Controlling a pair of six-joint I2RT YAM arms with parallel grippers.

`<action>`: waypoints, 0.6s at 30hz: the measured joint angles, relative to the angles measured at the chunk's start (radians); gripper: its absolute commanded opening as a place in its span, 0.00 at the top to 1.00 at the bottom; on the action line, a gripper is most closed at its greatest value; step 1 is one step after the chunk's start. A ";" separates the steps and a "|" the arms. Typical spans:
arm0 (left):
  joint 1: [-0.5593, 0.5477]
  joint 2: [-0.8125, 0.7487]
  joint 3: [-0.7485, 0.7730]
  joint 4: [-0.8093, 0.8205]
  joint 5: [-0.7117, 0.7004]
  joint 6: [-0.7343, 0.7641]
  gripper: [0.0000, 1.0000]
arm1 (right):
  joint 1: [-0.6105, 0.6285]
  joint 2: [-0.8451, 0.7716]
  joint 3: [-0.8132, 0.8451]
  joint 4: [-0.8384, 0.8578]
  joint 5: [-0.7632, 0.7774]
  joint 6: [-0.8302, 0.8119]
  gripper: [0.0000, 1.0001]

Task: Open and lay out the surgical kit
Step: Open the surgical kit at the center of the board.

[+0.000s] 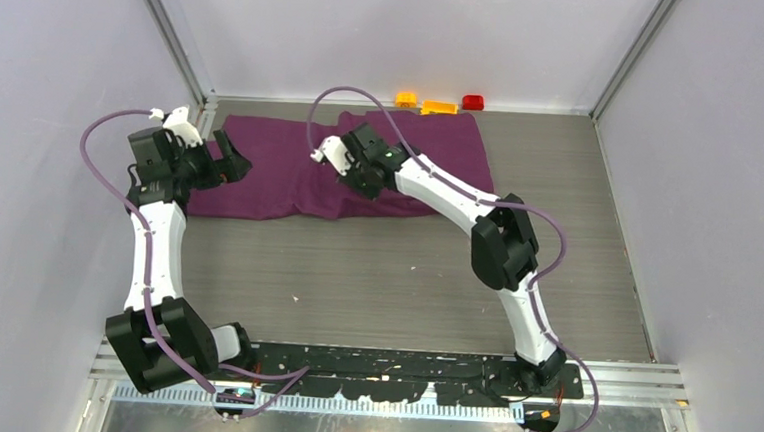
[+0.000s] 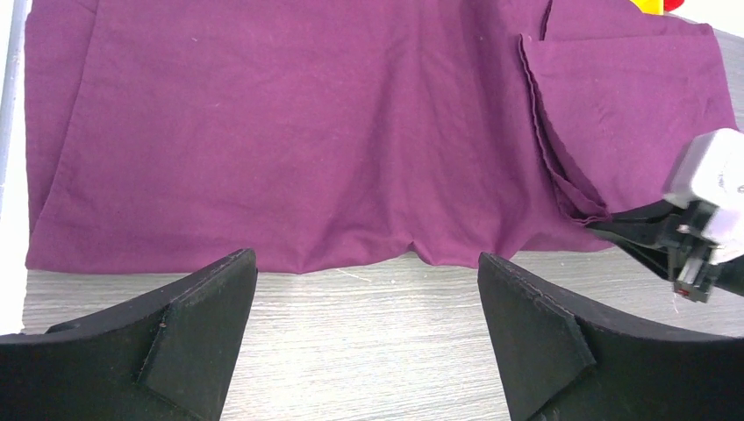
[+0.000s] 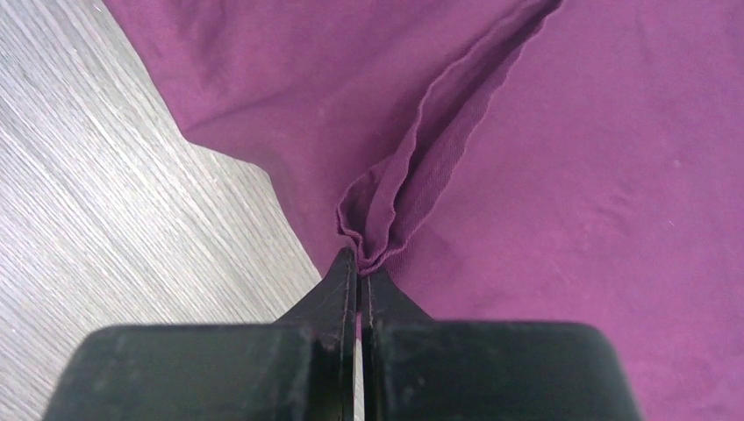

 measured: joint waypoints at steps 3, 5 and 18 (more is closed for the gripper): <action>0.000 0.000 0.000 0.000 0.006 -0.002 0.00 | -0.010 -0.053 -0.033 0.003 0.031 0.011 1.00; 0.000 0.000 0.000 0.000 0.009 -0.003 0.00 | -0.034 -0.106 -0.055 0.001 0.043 0.027 0.99; 0.000 0.001 0.000 0.003 0.049 -0.012 0.00 | -0.880 -0.606 -0.424 0.094 0.018 0.122 0.77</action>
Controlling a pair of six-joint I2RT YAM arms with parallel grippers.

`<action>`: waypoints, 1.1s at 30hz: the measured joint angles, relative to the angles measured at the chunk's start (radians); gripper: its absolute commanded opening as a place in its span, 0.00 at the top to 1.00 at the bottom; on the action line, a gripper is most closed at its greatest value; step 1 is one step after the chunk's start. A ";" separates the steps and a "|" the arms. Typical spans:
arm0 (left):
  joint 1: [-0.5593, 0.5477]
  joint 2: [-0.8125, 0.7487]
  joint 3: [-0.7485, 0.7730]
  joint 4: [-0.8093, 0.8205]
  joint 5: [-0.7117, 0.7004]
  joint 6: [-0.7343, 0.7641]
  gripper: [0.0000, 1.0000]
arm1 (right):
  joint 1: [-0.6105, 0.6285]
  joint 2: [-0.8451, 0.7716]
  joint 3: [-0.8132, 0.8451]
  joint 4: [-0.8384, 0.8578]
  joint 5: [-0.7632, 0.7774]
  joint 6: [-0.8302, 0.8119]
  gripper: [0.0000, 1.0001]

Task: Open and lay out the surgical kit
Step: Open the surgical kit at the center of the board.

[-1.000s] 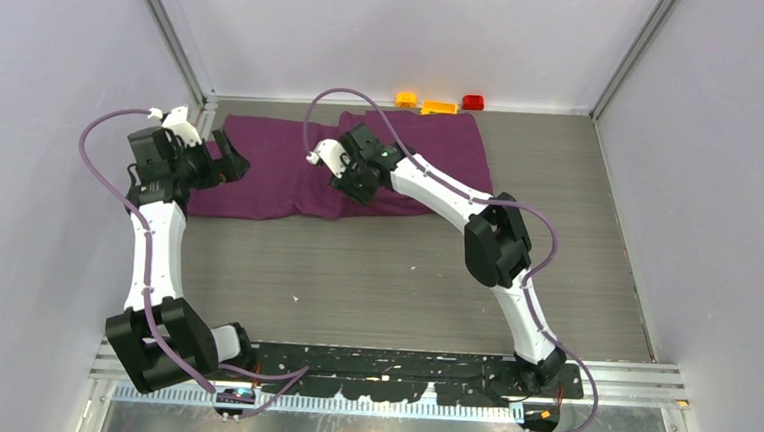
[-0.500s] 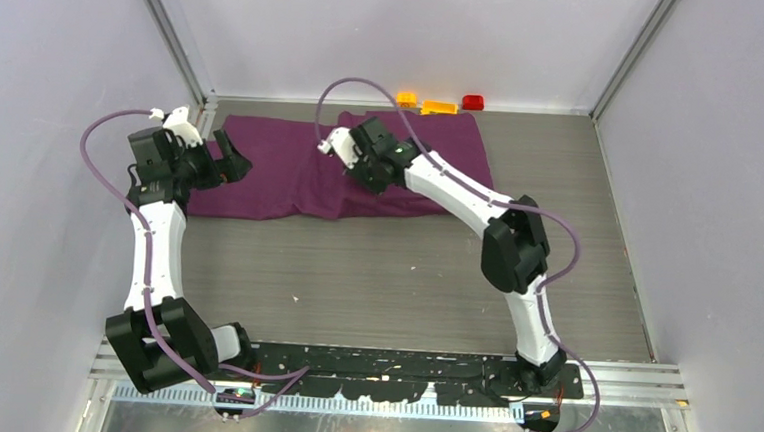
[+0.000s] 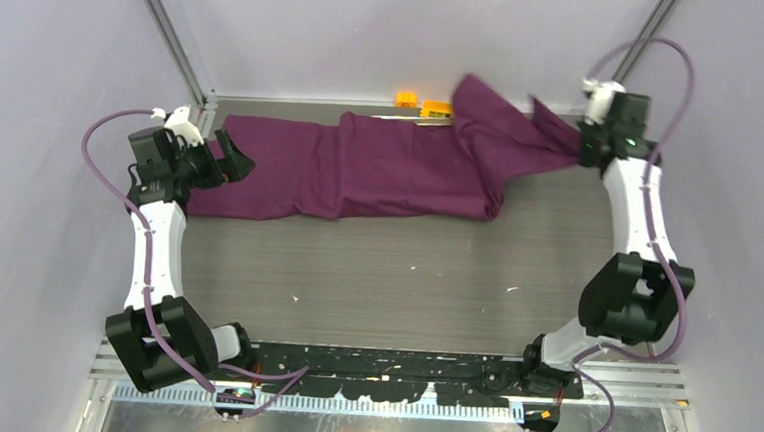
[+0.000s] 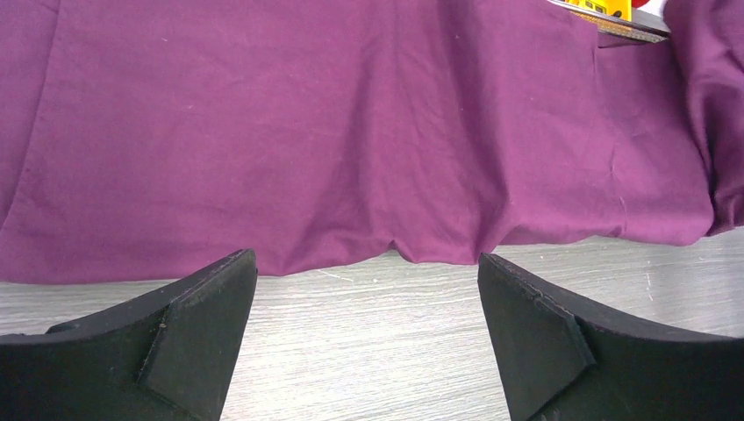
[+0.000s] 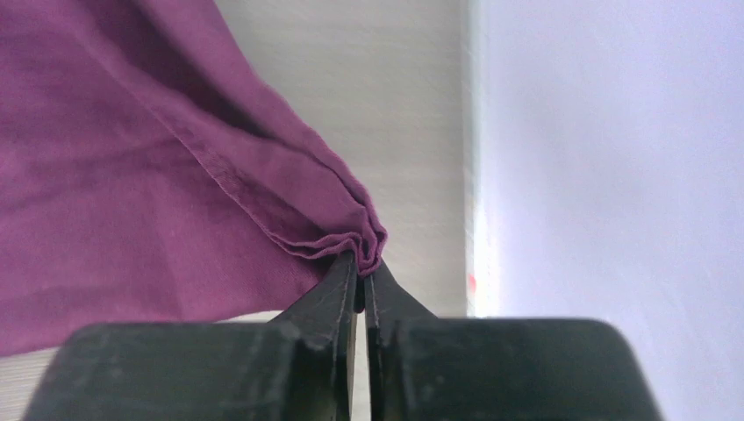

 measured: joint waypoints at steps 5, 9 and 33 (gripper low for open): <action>0.000 0.022 0.000 0.007 0.011 -0.010 0.00 | -0.314 -0.059 -0.200 0.061 0.015 -0.031 0.14; -0.002 0.045 0.000 0.007 0.017 -0.010 0.00 | -0.461 0.014 -0.251 0.116 0.027 -0.065 0.14; -0.143 0.315 0.085 0.007 -0.042 0.047 0.00 | -0.283 0.269 -0.137 0.180 -0.057 -0.053 0.26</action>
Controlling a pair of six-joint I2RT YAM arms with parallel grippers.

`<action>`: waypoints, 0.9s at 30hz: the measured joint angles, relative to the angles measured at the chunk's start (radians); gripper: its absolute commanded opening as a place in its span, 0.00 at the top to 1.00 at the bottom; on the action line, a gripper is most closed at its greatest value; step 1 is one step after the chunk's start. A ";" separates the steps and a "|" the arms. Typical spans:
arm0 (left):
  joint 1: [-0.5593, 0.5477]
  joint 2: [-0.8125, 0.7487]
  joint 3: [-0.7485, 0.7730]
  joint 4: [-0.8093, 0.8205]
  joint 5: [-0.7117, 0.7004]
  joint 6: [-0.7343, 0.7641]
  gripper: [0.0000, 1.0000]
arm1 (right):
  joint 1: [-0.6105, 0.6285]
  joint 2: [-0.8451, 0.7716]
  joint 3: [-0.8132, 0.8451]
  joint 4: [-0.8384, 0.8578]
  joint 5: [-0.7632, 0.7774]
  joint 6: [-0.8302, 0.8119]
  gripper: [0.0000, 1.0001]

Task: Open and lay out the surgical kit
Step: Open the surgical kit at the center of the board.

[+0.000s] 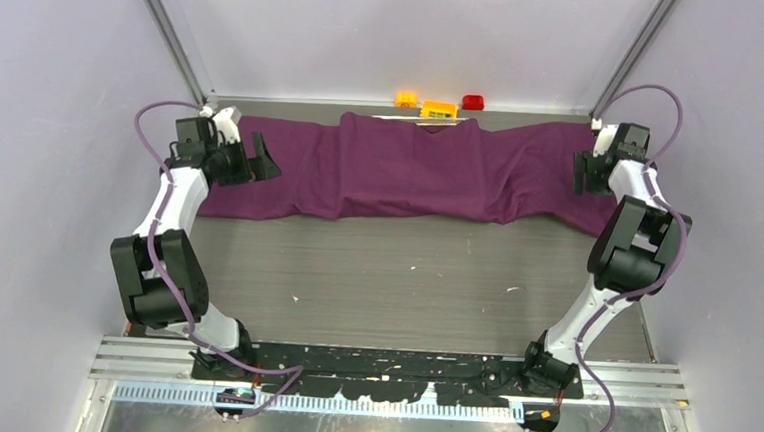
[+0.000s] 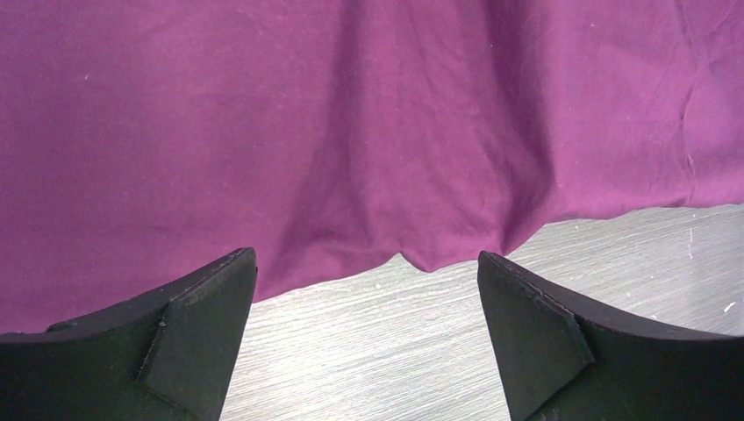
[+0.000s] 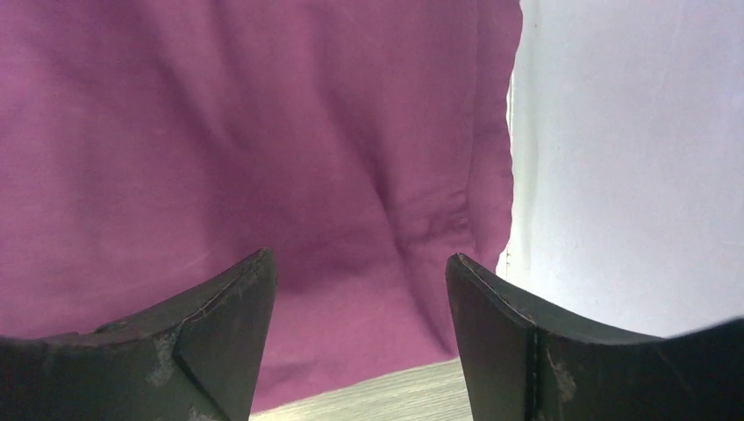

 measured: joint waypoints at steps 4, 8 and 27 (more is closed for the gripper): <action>-0.014 0.001 0.007 0.002 -0.015 0.002 0.00 | -0.010 0.079 0.019 -0.001 0.047 -0.028 0.30; -0.019 0.003 0.007 0.003 -0.032 0.016 0.00 | -0.011 0.133 0.029 0.001 0.094 -0.082 0.34; -0.019 0.011 0.043 -0.020 -0.155 0.169 0.00 | -0.078 0.213 0.057 0.088 0.298 -0.389 0.32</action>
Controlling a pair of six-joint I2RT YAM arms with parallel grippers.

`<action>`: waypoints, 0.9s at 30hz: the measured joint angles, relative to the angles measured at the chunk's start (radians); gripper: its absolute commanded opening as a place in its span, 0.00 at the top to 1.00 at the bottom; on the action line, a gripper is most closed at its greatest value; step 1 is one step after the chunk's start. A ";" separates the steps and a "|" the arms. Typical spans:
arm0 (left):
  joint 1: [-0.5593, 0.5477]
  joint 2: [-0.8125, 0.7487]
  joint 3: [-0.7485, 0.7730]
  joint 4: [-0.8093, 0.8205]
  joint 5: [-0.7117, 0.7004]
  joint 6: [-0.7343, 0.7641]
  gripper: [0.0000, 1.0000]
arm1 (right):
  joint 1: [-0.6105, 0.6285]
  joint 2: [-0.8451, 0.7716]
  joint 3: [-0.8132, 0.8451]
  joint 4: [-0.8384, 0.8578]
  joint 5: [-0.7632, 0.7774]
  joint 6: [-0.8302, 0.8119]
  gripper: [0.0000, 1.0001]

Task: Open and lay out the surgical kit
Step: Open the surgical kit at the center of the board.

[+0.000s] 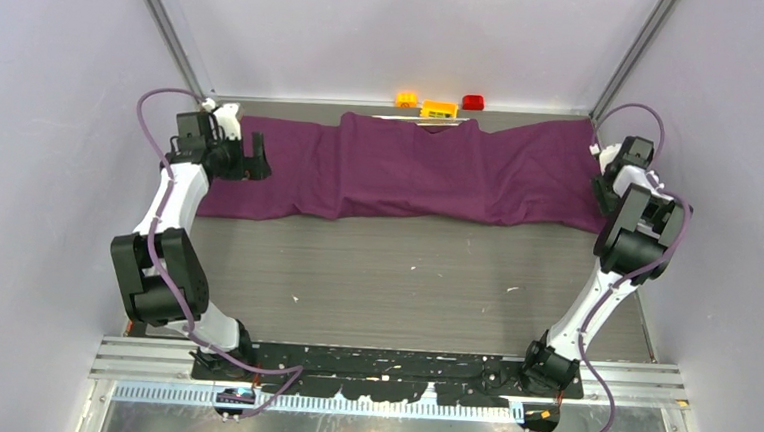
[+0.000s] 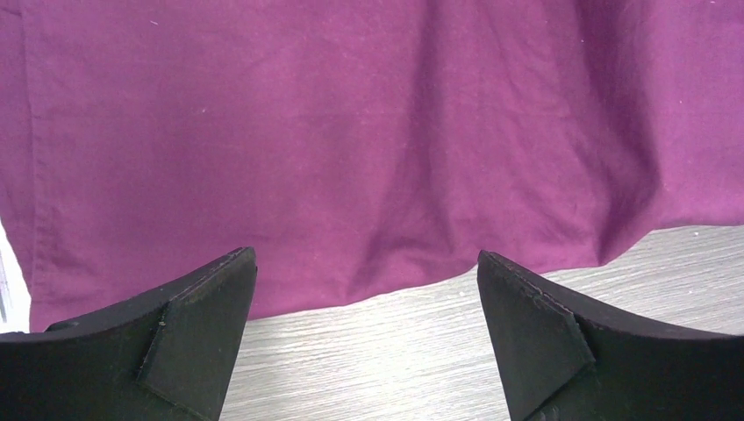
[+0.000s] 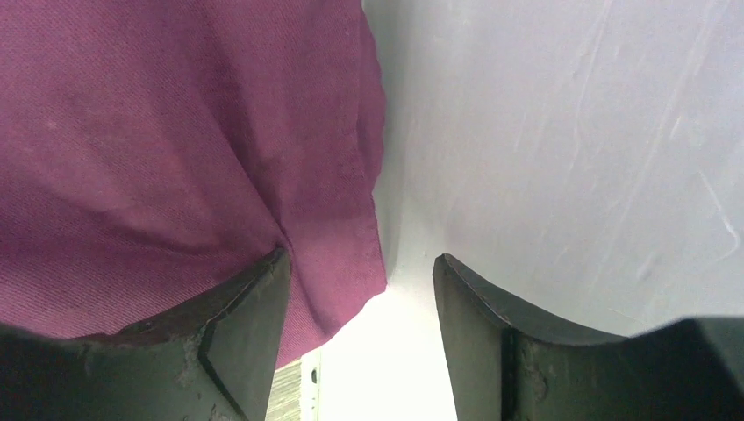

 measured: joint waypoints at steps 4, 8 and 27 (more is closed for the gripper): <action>-0.004 0.026 0.026 0.002 -0.005 0.014 0.00 | 0.000 -0.013 0.025 -0.066 -0.042 0.042 0.30; -0.025 0.100 0.093 0.006 0.007 0.011 0.02 | 0.009 -0.050 0.089 -0.165 -0.161 0.146 0.30; -0.174 0.888 0.945 0.083 0.149 -0.369 0.25 | 0.255 -0.261 0.115 -0.301 -0.438 0.447 0.30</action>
